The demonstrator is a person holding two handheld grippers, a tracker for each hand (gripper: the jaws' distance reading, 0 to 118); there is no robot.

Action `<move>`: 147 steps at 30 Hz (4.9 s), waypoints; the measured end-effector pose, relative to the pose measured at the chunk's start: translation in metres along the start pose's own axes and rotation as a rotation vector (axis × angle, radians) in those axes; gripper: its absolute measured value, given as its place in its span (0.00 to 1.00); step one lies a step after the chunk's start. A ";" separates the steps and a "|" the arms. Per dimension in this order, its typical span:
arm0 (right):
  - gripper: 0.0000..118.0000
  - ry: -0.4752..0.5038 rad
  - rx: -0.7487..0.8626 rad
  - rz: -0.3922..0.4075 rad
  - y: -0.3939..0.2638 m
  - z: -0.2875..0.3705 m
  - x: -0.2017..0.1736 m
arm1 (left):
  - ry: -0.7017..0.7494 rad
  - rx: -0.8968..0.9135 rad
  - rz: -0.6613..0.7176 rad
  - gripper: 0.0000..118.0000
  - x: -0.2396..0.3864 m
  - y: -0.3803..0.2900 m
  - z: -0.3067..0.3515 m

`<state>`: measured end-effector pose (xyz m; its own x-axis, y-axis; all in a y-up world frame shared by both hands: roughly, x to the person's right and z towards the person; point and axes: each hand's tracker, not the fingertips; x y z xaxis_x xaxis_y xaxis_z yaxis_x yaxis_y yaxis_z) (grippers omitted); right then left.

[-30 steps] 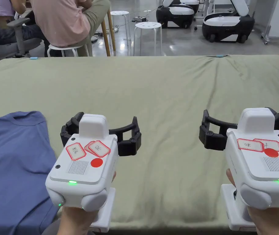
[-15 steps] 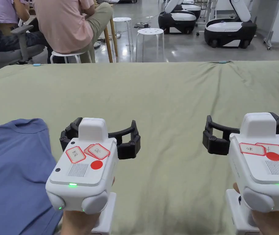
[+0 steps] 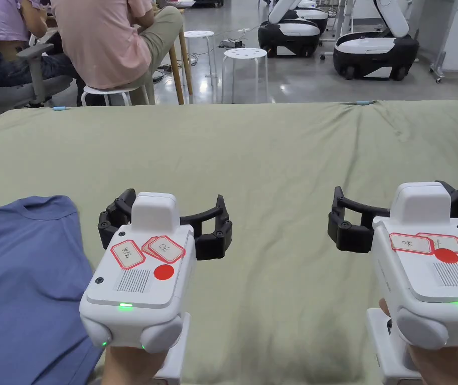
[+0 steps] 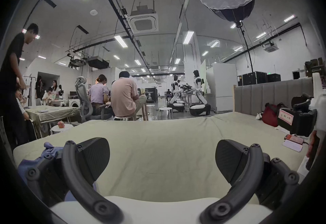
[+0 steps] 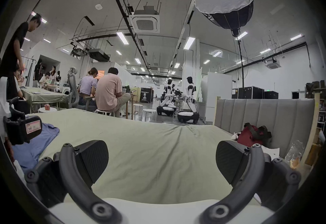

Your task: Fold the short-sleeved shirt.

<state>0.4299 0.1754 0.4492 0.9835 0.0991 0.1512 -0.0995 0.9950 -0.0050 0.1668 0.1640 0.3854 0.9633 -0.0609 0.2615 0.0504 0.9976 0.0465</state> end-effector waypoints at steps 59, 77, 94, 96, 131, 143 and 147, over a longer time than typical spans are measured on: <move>0.00 0.584 -0.036 -0.063 0.022 -0.010 -0.201 | 0.453 -0.077 0.003 0.00 -0.167 0.013 0.109; 0.00 0.649 -0.085 0.032 0.010 -0.050 -0.246 | 0.279 -0.478 0.231 0.93 -0.266 -0.010 -0.031; 0.00 0.646 -0.177 0.010 -0.022 -0.089 -0.246 | 0.200 -0.909 0.131 0.60 -0.312 -0.134 -0.194; 0.00 0.645 -0.179 0.015 -0.021 -0.088 -0.240 | 0.240 -0.841 0.089 0.36 -0.310 -0.128 -0.189; 0.00 0.078 -0.326 0.039 -0.031 0.001 0.024 | -0.906 -0.497 0.066 0.05 0.244 0.006 -0.243; 0.00 -0.039 -0.389 -0.012 -0.044 0.018 0.063 | -0.807 -0.442 0.187 0.90 0.245 -0.041 -0.236; 0.00 -0.029 -0.396 -0.028 -0.034 0.020 0.053 | -0.706 -0.425 0.285 0.97 0.171 0.002 -0.222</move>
<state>0.4821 0.1465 0.4774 0.9798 0.0773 0.1844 -0.0014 0.9249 -0.3803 0.3905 0.1624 0.2158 0.5723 0.3280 0.7516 0.0618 0.8967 -0.4384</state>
